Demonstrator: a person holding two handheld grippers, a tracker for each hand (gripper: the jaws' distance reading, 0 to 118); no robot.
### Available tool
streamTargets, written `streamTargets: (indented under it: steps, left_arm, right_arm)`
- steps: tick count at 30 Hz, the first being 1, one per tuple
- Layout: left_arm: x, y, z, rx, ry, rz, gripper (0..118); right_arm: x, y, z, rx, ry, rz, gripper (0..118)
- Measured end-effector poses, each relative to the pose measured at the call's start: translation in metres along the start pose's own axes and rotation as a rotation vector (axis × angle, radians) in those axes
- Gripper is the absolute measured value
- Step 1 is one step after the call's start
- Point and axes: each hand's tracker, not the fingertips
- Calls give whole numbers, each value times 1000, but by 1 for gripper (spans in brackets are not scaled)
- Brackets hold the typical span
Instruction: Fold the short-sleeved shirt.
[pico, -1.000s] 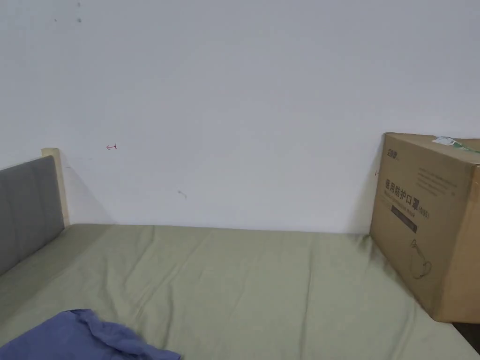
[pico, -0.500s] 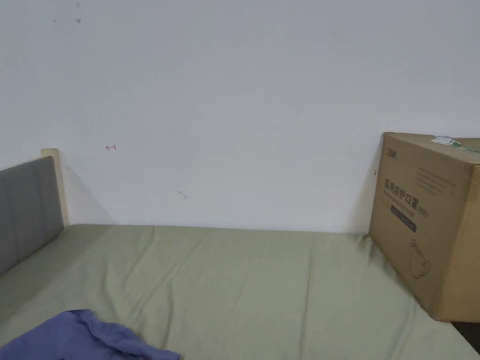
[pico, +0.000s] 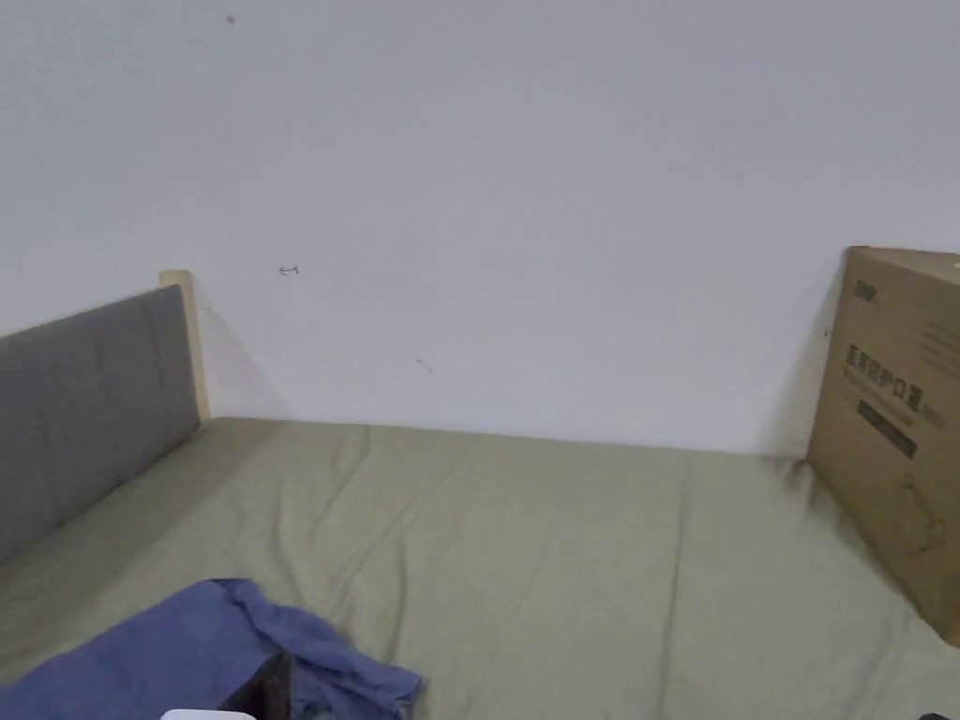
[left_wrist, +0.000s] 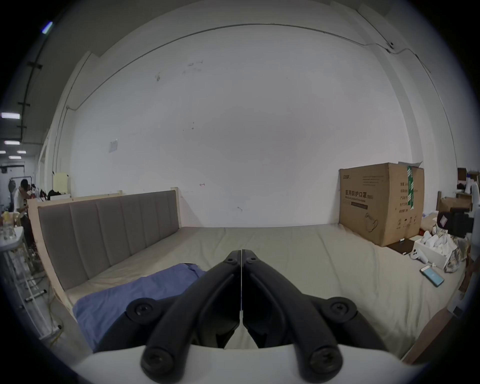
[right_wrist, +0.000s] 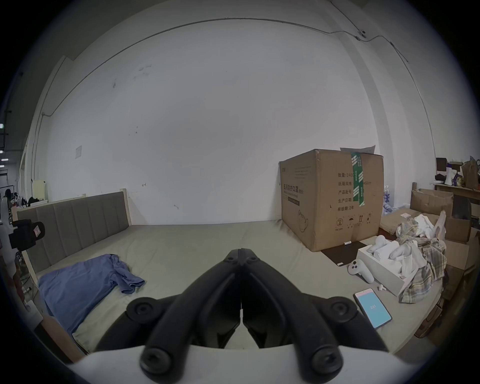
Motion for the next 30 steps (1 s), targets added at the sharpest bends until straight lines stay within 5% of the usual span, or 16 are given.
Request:
streamTargets:
  steps: [5, 13, 18, 25, 30]
  left_arm:
    - [-42, -4, 19, -1, 113, 32, 0]
    - [-130, -9, 73, -46, 433, 203, 0]
    - [-169, -16, 114, -52, 548, 228, 0]
    - [-180, -20, 116, -104, 546, 192, 0]
    - [-189, -29, 53, -242, 409, 141, 0]
  right_arm:
    - [-35, -3, -18, -20, 111, 34, 0]
    - [-120, -6, -26, -40, 420, 121, 0]
    - [-158, 7, -15, -11, 535, 105, 0]
    - [-185, 15, -13, -35, 583, 104, 0]
    - [-185, 13, -32, -95, 578, 70, 0]
